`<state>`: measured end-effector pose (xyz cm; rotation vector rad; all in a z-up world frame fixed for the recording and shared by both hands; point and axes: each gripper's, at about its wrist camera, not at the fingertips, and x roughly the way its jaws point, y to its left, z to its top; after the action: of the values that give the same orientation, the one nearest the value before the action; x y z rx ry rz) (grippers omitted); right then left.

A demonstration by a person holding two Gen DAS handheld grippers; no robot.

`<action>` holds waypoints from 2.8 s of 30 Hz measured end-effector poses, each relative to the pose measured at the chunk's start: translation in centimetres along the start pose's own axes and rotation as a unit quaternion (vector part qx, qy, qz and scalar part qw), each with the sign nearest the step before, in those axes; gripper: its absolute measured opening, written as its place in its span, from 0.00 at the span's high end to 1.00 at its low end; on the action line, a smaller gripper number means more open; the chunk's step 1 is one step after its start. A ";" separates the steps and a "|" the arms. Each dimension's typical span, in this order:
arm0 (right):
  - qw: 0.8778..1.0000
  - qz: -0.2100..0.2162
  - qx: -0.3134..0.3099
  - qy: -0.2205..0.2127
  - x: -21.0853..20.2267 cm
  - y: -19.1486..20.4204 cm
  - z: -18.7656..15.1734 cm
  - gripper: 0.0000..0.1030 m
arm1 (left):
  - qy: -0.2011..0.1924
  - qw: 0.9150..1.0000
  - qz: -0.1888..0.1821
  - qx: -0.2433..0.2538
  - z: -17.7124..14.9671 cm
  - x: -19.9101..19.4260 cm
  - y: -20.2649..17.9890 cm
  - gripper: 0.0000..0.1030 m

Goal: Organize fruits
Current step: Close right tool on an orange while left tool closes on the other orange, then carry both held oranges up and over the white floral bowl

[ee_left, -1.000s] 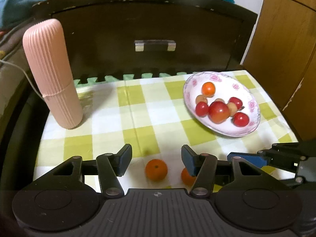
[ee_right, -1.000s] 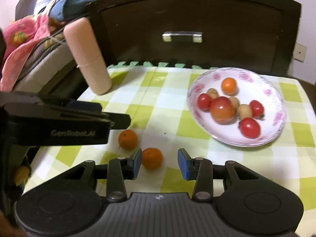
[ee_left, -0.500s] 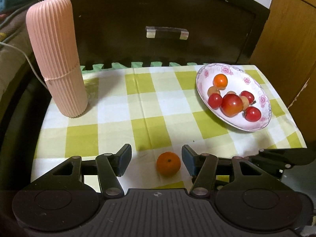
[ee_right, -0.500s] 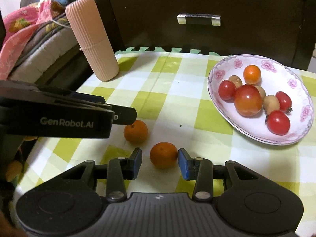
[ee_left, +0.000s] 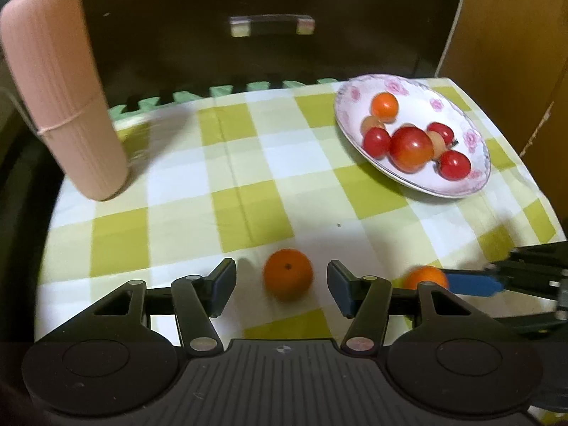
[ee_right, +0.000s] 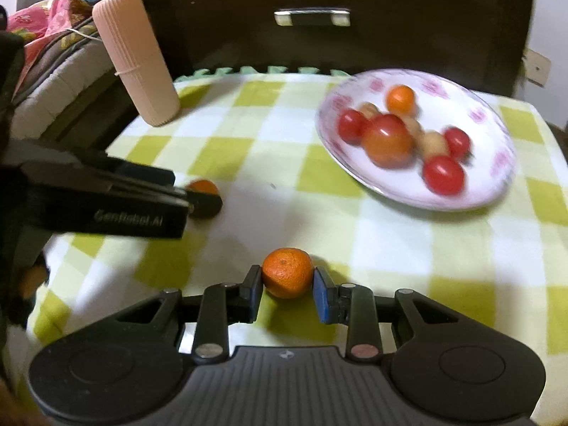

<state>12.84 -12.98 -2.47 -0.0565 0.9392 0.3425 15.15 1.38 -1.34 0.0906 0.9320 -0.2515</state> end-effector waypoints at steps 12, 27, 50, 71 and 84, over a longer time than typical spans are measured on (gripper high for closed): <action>1.000 -0.018 0.007 0.001 -1.6 -0.9 -1.3 0.71 | -0.003 1.000 0.013 0.017 -0.5 1.0 -1.2 0.62; 0.999 -0.034 0.004 0.025 -4.8 -0.3 -6.3 0.71 | 0.029 0.997 -0.031 0.071 -6.0 -3.4 -5.8 0.59; 1.000 -0.020 0.012 0.015 -5.1 -0.7 -6.5 0.55 | 0.024 0.997 -0.020 0.074 -7.2 -3.5 -6.2 0.34; 0.999 -0.032 0.009 0.018 -5.0 -0.3 -6.2 0.71 | 0.020 0.997 -0.030 0.075 -6.9 -3.7 -6.7 0.62; 0.999 -0.025 0.025 -0.015 -6.1 -0.3 -4.6 0.71 | -0.008 0.997 -0.050 0.050 -5.3 -4.6 -7.0 0.62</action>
<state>6.03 -15.75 -0.35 -0.0289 0.9150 0.2729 6.60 -3.64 -0.60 0.1338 0.9090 -0.3905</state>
